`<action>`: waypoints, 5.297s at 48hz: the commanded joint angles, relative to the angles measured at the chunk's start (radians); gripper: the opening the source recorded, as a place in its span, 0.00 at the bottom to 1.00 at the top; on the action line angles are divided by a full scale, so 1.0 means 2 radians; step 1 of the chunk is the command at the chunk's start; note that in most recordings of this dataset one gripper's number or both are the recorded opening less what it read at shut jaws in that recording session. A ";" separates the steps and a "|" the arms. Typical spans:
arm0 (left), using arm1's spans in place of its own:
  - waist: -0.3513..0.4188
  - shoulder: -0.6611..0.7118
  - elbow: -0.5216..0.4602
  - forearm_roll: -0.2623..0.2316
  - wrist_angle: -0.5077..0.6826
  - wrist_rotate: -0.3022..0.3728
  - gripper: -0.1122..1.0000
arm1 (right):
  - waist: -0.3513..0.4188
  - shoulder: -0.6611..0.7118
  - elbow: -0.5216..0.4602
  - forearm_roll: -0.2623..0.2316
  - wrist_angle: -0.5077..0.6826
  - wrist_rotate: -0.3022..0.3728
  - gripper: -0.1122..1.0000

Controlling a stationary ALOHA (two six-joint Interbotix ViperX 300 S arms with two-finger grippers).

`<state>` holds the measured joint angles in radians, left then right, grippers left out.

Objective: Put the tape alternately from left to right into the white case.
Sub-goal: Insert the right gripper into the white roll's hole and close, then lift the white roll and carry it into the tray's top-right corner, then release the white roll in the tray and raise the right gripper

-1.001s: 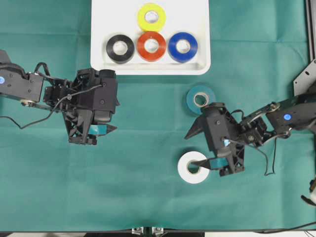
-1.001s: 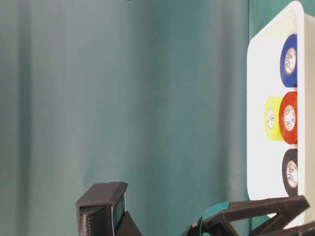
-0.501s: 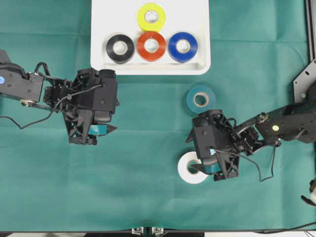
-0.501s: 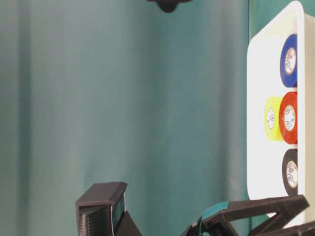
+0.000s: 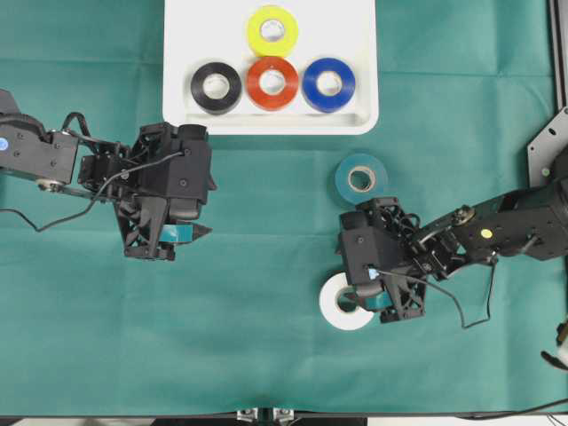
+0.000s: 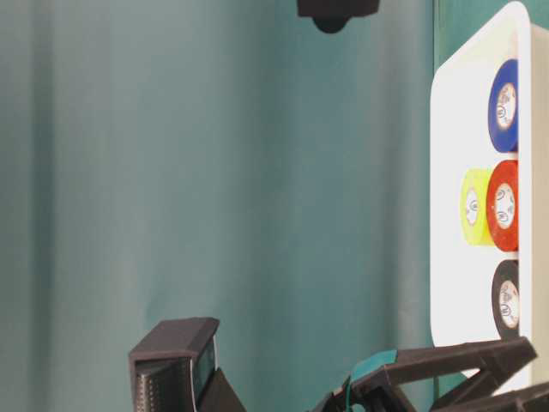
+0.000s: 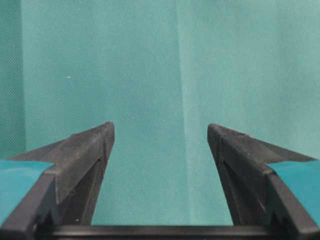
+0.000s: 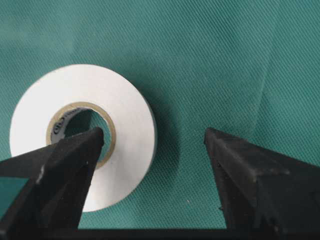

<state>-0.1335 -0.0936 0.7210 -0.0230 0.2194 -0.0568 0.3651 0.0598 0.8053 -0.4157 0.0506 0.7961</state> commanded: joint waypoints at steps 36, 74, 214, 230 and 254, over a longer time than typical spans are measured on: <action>0.001 -0.007 -0.001 0.000 -0.004 0.000 0.94 | 0.002 0.018 -0.031 0.001 0.029 0.012 0.82; 0.000 -0.008 0.001 0.000 -0.004 0.000 0.94 | -0.002 -0.040 -0.039 -0.012 0.041 0.003 0.39; 0.000 -0.008 0.002 -0.002 -0.004 -0.004 0.94 | -0.472 0.002 -0.060 -0.200 -0.061 -0.012 0.39; -0.001 -0.008 0.001 -0.002 -0.004 -0.008 0.94 | -0.477 0.002 -0.058 -0.200 -0.061 -0.012 0.39; -0.003 -0.008 0.001 -0.002 -0.004 -0.014 0.94 | -0.477 0.002 -0.057 -0.200 -0.055 -0.006 0.39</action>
<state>-0.1365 -0.0936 0.7317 -0.0245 0.2178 -0.0828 -0.5875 0.0767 0.7056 -0.8145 -0.0598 0.7808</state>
